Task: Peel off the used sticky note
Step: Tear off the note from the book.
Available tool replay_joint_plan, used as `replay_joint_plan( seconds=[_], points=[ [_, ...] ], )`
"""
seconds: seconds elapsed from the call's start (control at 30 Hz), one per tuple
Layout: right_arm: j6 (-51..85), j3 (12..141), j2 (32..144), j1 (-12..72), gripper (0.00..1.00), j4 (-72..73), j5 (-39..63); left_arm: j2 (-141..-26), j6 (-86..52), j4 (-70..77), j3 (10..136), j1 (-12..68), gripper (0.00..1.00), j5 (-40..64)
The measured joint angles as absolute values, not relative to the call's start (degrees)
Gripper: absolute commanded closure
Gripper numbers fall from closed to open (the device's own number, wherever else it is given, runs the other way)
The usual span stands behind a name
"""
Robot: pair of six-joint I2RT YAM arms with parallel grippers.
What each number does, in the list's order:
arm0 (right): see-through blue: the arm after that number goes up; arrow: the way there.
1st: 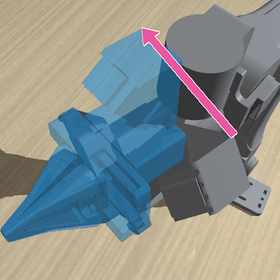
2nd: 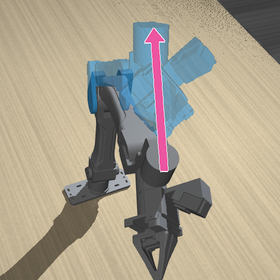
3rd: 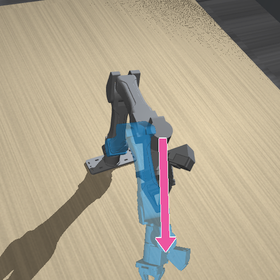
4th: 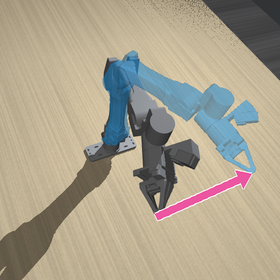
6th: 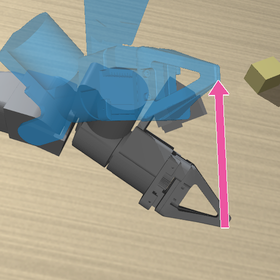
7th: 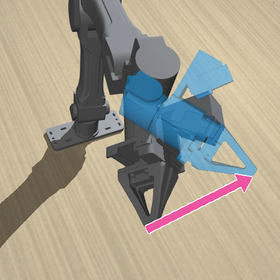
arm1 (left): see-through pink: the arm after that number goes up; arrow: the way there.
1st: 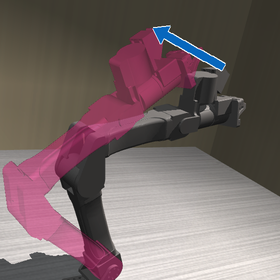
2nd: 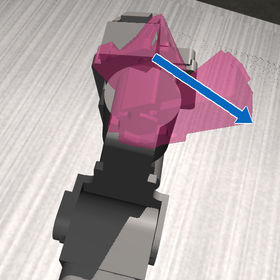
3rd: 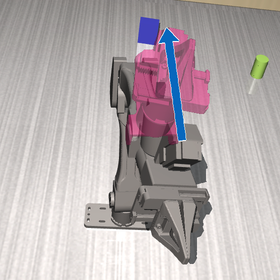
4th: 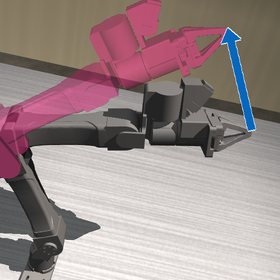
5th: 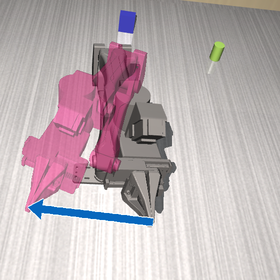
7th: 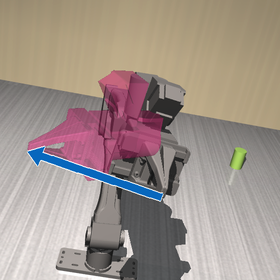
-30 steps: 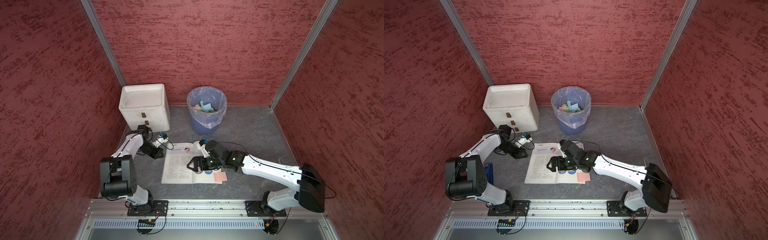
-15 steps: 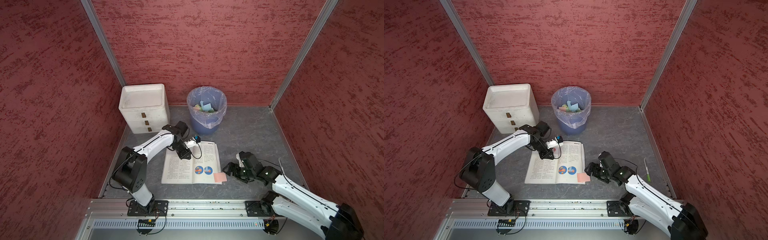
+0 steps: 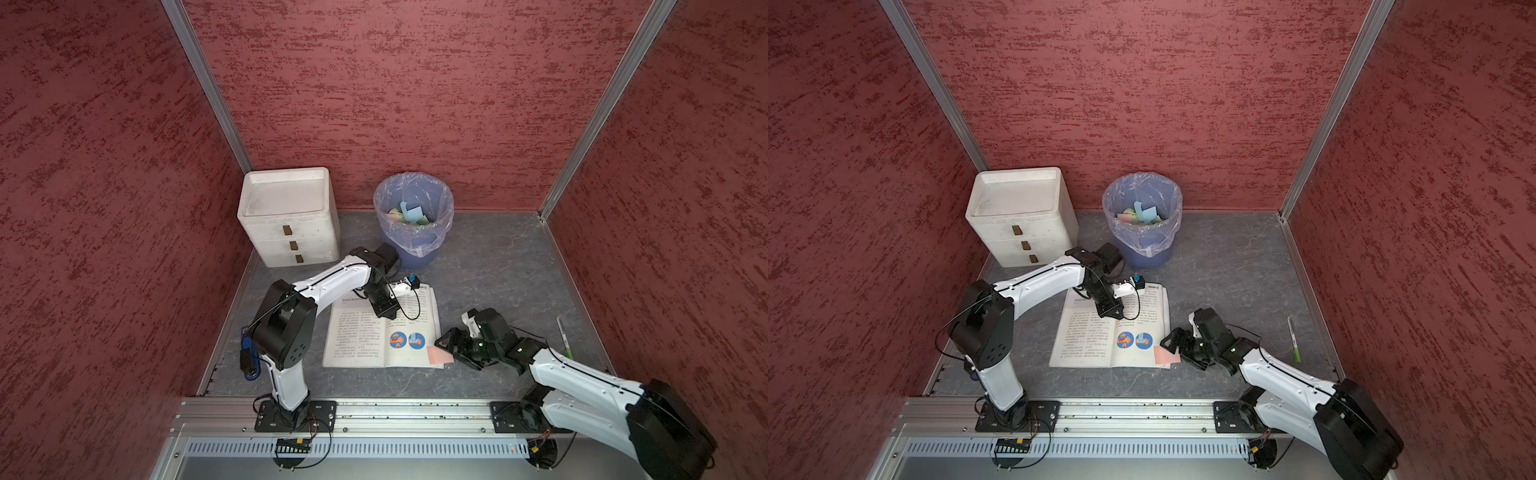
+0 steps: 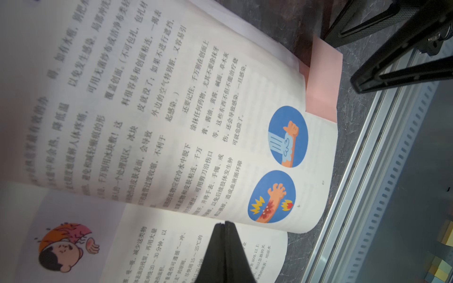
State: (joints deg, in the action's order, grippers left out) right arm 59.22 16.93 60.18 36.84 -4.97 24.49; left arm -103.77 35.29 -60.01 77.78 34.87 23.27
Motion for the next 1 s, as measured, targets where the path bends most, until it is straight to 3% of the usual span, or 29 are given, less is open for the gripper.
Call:
replay_joint_plan(
  seconds=[0.3,0.73,1.0],
  points=[
    [61.12,15.66,62.92,36.84,0.14,2.28,27.33,-106.08,35.18,-60.01,78.65,35.68,0.96,22.17],
    [61.34,15.22,51.07,36.8,0.18,-2.11,27.4,-112.38,35.18,-60.07,82.54,37.3,0.96,20.67],
    [61.01,14.7,55.18,36.8,0.25,-1.63,27.64,-114.85,35.14,-61.28,86.61,37.91,0.96,20.43]
  ],
)
